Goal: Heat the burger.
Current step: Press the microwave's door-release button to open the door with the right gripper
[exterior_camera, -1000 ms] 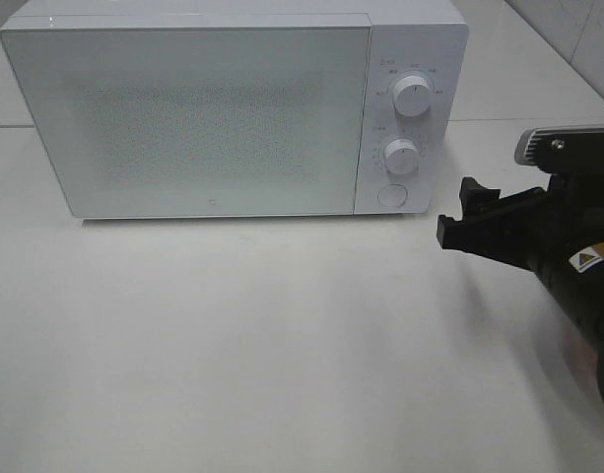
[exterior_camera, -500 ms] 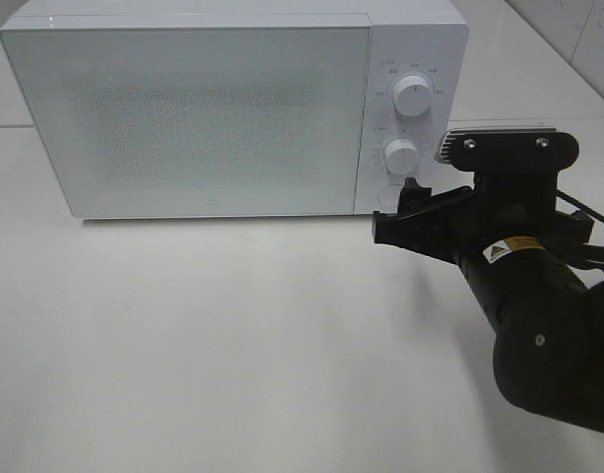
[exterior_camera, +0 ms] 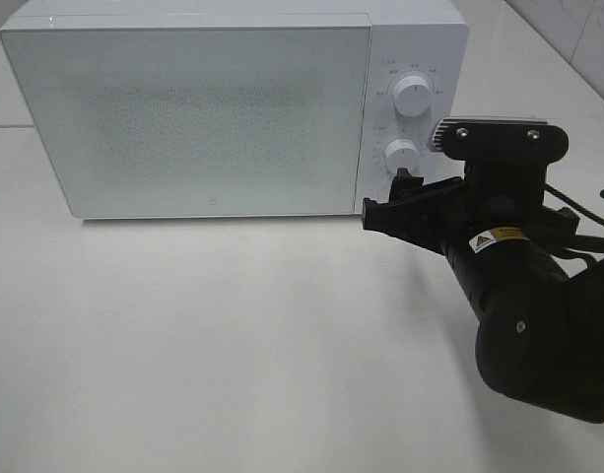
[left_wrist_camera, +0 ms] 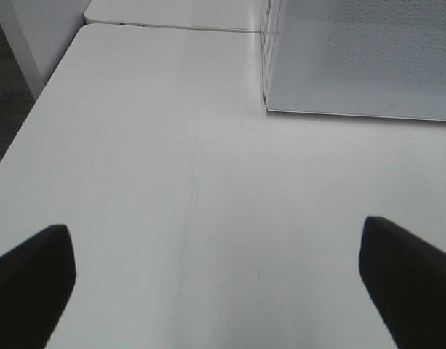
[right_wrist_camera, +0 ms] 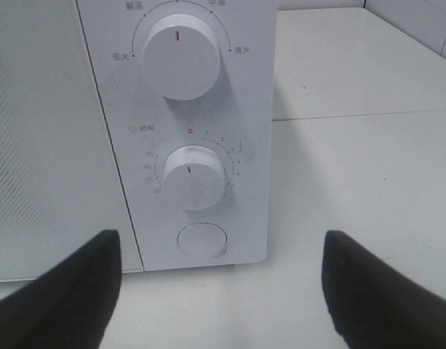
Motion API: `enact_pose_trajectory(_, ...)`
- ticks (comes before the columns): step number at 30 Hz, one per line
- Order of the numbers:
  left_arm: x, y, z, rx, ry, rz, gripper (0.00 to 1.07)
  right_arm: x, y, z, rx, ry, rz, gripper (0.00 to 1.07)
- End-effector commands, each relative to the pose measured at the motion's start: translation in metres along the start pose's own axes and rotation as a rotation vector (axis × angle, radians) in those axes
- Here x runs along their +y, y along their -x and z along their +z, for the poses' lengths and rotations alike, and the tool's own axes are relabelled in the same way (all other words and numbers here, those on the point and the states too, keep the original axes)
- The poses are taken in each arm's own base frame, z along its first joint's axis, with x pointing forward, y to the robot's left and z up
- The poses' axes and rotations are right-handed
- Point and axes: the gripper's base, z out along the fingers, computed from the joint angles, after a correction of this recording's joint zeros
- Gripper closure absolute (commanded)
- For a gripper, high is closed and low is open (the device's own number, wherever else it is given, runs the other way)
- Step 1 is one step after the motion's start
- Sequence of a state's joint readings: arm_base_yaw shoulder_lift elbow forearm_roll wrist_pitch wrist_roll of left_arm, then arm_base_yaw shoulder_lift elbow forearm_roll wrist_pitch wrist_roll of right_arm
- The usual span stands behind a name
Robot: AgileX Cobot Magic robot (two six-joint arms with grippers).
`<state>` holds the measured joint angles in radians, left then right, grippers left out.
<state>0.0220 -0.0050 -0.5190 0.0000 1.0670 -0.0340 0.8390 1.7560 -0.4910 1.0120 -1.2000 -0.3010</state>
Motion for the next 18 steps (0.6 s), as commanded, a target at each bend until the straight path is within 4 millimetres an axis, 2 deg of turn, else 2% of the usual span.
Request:
enact_pose_trajectory(1, 0.000, -0.001, 0.000, 0.000, -0.001, -0.002, 0.08, 0.003, 0.001, 0.000, -0.004, 0.008, 0.083, 0.37)
enact_pose_trajectory(3, 0.000, -0.001, 0.000, 0.000, -0.001, -0.002, 0.08, 0.003, 0.001, 0.000, 0.000, 0.009, 0.222, 0.44)
enact_pose_trajectory(4, 0.000, -0.001, 0.000, 0.000, -0.001, -0.002, 0.08, 0.003, 0.001, 0.000, 0.000, 0.009, 0.222, 0.44)
enact_pose_trajectory(5, 0.000, -0.001, 0.000, 0.000, -0.001, -0.002, 0.08, 0.003, -0.001, 0.000, 0.015, 0.011, 0.336, 0.50)
enact_pose_trajectory(6, 0.000, -0.001, 0.000, 0.000, -0.001, -0.002, 0.08, 0.003, -0.001, 0.000, 0.015, 0.011, 0.336, 0.50)
enact_pose_trajectory(7, 0.000, -0.001, 0.000, 0.000, -0.001, -0.002, 0.08, 0.003, -0.002, 0.000, 0.028, 0.012, 0.407, 0.53)
enact_pose_trajectory(8, 0.000, -0.001, 0.000, 0.000, -0.001, -0.002, 0.08, 0.004, -0.004, 0.000, 0.057, 0.010, 0.553, 0.59)
enact_pose_trajectory(9, 0.000, -0.001, 0.000, 0.000, -0.001, -0.002, 0.08, 0.004, -0.004, 0.000, 0.057, 0.010, 0.553, 0.59)
enact_pose_trajectory(11, 0.000, -0.001, 0.000, 0.000, -0.001, -0.002, 0.08, 0.005, -0.008, 0.000, 0.106, 0.001, 0.753, 0.71)
enact_pose_trajectory(12, 0.000, -0.001, 0.000, 0.000, -0.001, -0.002, 0.08, 0.005, -0.008, 0.000, 0.106, 0.001, 0.753, 0.71)
enact_pose_trajectory(13, 0.000, -0.001, 0.000, 0.000, -0.001, -0.002, 0.08, 0.006, -0.010, -0.001, 0.133, -0.008, 0.880, 0.78)
enact_pose_trajectory(15, 0.000, -0.001, 0.000, 0.000, -0.001, -0.002, 0.08, 0.007, -0.011, -0.001, 0.144, -0.015, 0.948, 0.82)
enact_pose_trajectory(16, 0.000, -0.001, 0.000, 0.000, -0.001, -0.002, 0.08, 0.007, -0.013, -0.001, 0.161, -0.028, 1.073, 0.87)
enact_pose_trajectory(17, 0.000, -0.001, 0.000, 0.000, -0.001, -0.002, 0.08, 0.007, -0.013, -0.001, 0.161, -0.028, 1.073, 0.87)
enact_pose_trajectory(18, 0.000, -0.001, 0.000, 0.000, -0.001, -0.002, 0.08, 0.007, -0.013, -0.001, 0.171, -0.039, 1.167, 0.91)
